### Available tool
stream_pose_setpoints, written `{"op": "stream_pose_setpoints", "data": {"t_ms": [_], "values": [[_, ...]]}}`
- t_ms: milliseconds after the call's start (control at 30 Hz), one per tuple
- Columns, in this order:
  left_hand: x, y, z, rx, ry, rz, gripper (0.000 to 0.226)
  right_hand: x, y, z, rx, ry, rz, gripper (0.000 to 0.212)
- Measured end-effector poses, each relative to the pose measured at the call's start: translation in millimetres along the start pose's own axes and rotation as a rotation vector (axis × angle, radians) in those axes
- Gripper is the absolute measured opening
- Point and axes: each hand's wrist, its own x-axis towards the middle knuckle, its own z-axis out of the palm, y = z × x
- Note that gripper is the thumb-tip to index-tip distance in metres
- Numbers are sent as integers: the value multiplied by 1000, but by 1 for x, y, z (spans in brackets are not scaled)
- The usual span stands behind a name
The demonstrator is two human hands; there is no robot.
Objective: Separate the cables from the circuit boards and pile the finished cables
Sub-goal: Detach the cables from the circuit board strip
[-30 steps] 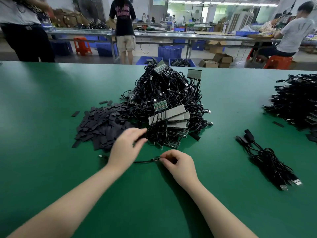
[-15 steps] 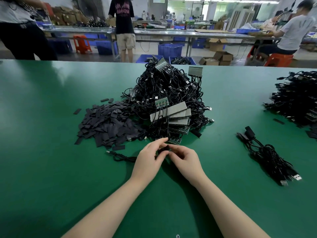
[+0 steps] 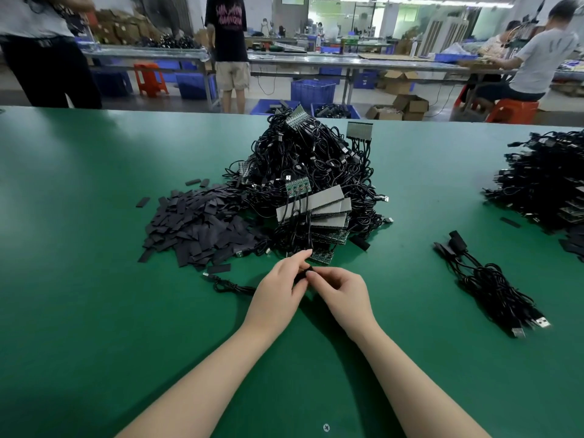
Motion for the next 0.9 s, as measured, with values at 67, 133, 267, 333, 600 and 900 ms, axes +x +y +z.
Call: {"op": "stream_pose_setpoints", "data": {"t_ms": [67, 133, 267, 333, 600, 900], "values": [[0, 1, 1, 11, -19, 8, 52, 1, 4, -1, -2, 45, 10, 18], [1, 1, 2, 36, -34, 8, 49, 3, 7, -2, 60, 110, 33, 15], [0, 2, 2, 112, -46, 9, 44, 6, 10, -5, 255, 223, 88, 10], [-1, 2, 2, 111, -35, 3, 45, 6, 11, -6, 297, 220, 99, 11], [-1, 6, -2, 145, 27, 27, 31, 5, 11, -5, 310, 184, 80, 9], [-1, 8, -5, 70, 54, 18, 28, 2, 9, -10, 344, -16, 50, 23]]}}
